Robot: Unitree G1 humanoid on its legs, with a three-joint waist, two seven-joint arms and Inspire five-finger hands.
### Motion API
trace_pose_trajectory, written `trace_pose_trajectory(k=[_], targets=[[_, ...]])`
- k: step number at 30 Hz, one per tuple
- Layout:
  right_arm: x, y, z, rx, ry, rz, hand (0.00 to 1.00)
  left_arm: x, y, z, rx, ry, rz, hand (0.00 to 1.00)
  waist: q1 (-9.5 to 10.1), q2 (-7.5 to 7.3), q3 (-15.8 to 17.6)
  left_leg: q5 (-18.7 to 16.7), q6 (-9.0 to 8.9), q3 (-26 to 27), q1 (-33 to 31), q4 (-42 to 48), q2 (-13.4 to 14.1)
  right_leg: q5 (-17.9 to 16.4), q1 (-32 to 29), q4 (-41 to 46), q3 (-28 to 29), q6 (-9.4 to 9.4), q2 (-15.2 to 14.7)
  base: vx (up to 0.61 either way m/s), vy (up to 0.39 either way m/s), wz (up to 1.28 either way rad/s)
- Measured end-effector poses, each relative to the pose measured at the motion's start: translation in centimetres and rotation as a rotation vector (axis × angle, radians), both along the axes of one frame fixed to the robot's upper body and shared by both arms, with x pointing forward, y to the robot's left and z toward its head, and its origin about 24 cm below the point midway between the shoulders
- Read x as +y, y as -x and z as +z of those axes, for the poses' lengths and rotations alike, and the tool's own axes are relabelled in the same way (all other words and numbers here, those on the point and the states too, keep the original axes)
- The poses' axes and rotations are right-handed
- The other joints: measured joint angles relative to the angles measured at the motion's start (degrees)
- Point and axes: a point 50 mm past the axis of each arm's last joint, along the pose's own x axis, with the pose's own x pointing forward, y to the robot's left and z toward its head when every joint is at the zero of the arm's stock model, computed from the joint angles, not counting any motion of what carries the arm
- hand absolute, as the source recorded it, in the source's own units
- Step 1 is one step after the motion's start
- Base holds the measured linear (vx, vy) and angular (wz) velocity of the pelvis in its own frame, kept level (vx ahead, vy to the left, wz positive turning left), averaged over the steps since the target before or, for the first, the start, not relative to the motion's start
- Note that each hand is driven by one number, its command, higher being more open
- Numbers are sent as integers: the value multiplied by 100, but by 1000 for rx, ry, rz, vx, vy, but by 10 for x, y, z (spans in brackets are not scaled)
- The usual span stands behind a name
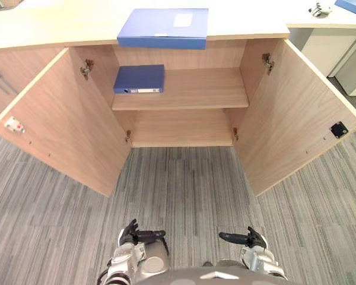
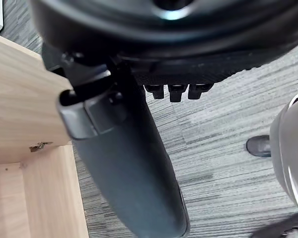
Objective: Walk over to the cabinet, pick up the folder, carry it to the office cabinet, place the folder inside the office cabinet, then close the office cabinet door
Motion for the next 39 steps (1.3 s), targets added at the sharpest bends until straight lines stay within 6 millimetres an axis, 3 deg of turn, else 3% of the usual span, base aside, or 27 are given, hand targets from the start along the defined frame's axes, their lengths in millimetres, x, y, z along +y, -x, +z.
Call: trace_pose_trajectory(k=[1, 4, 6, 8, 9, 10, 12, 13, 15, 17, 18, 19, 20, 23, 25, 27, 29, 32, 33, 34, 35, 37, 39], targets=[[0, 2, -1, 6, 2, -3, 100, -1, 1, 0, 1, 3, 2, 100, 26, -1, -33, 732, 150, -46, 7, -429, -126, -86, 51, -17, 121, 140, -62, 287, 224, -29], [12, 6, -3, 17, -25, -9, 100, 11, 2, 1, 8, -24, 18, 100, 23, -294, -172, 514, 293, 210, 106, -482, -367, -51, 29, -32, 322, 334, -379, 359, 240, -23], [18, 8, -4, 24, -42, -9, 100, 15, 5, 0, 17, -20, 53, 100, 79, -382, -232, 333, 366, 424, 280, -387, -416, 4, 37, 125, 439, 428, -528, 379, 263, -43], [21, 6, -3, 17, -49, -1, 100, 13, 10, -3, 40, -13, 49, 100, 109, -342, -250, 97, 367, 634, 689, -530, -451, 7, -230, 1067, 574, 441, -648, 298, 262, -59], [22, 1, -2, 0, -57, 11, 100, 12, 12, -4, 52, -9, 39, 100, 112, -338, -253, -17, 399, 761, 1033, -694, -545, 190, -902, 2632, 670, 617, -825, 257, 258, -45], [21, -3, 0, -20, -52, 13, 100, 12, 13, -5, 60, -13, 28, 100, 53, -314, -241, -77, 449, 797, 1193, -756, -602, 214, -1323, 3521, 722, 677, -952, 257, 236, -27], [19, -8, 4, -54, -41, 12, 100, 13, 14, -6, 68, -14, 27, 100, -6, -334, -246, -215, 411, 800, 1584, -864, -646, 42, -1939, 4488, 647, 560, -1033, 274, 93, 5], [19, -9, 4, -59, -40, 12, 100, 13, 14, -5, 67, -14, 27, 100, -11, -338, -249, -238, 393, 801, 1688, -928, -651, -16, -2076, 4526, 589, 513, -1024, 275, 31, 7], [18, -12, 6, -76, -34, 12, 100, 13, 16, -6, 74, -12, 31, 100, -18, -339, -250, -257, 322, 788, 1985, -1166, -658, -191, -2396, 4177, 311, 347, -967, 262, -73, 9], [18, -15, 7, -86, -36, 15, 100, 11, 19, -7, 83, -9, 31, 100, -98, -320, -262, -228, 139, 679, 2281, -1497, -644, -163, -2593, 2830, 97, 340, -709, 357, -156, 26], [19, -14, 6, -85, -37, 15, 100, 11, 18, -7, 82, -9, 31, 100, -117, -323, -264, -232, 45, 623, 2310, -1551, -648, -49, -2599, 2347, 116, 335, -638, 354, -195, 49], [16, -11, 5, -72, -34, 8, 100, 10, 19, -8, 87, -2, 29, 100, -146, -318, -299, -238, -112, 447, 2398, -1670, -704, 467, -2496, 1888, 155, 78, -533, 375, -180, 40], [8, -6, 3, -47, -18, 5, 100, 1, 22, -11, 100, 24, 33, 100, -103, -106, -422, -95, -106, 204, 2457, -1934, -644, 394, -2461, 1856, 57, 43, -431, 466, -213, 33], [-6, -2, 2, -15, 1, -31, 100, -11, 22, -12, 99, 56, 36, 100, -109, 131, -451, 103, -148, -24, 2637, -2030, -468, 70, -2168, 1827, -203, -103, -317, 397, -190, 28], [-8, 5, -1, 8, 3, -35, 100, -12, 20, -11, 91, 61, 33, 100, -120, 105, -428, 133, -158, -135, 2510, -1313, -269, 24, -1705, 1548, -345, -148, -254, 272, -160, 48], [-7, 10, -3, 24, 3, -16, 100, -7, 10, -6, 41, 47, 39, 100, -110, 4, -391, 140, -191, -112, 1537, 962, 184, -44, -1237, 1167, -437, -127, -230, 217, -147, 32], [-6, 10, -3, 23, -10, -31, 100, -11, 6, -5, 23, 49, 42, 100, -100, 30, -406, 8, -96, 194, 1033, 1548, 374, -47, -982, 984, -424, -115, -230, 190, -11, -9], [-6, 12, -4, 28, -12, -35, 100, -11, 4, -3, 10, 45, 44, 100, -58, 21, -405, -61, -53, 495, 948, 846, 366, -28, -678, 801, -339, -57, -291, 165, 113, -22], [-5, 12, -4, 30, -15, -36, 100, -11, 4, -3, 7, 45, 44, 100, -50, 1, -414, 56, 64, 569, 950, 230, 309, -36, -616, 790, -301, 51, -358, 149, 193, -23], [-6, 12, -4, 30, -14, -36, 100, -11, 3, -3, 8, 46, 44, 100, -53, 17, -424, 418, 160, 550, 946, -349, 243, -42, -584, 790, -259, 135, -377, 152, 211, -23], [-6, 13, -4, 32, -12, -37, 100, -13, 4, -3, 11, 51, 42, 100, -44, 50, -459, 594, 117, 532, 990, -678, 159, -86, -585, 803, -193, 269, -378, 218, 253, -5], [2, 16, -6, 43, -34, -43, 100, -6, 5, -3, 22, 33, 33, 100, -89, -206, -547, 652, 139, 559, 1113, -1042, -149, -4, -572, 626, -135, 432, -568, 198, 219, 11], [7, 19, -7, 48, -50, -58, 100, -3, 7, -4, 32, 26, 33, 100, -88, -285, -596, 665, 157, 599, 1255, -1239, -324, 54, -420, 425, -132, 513, -687, 137, 172, 6]])
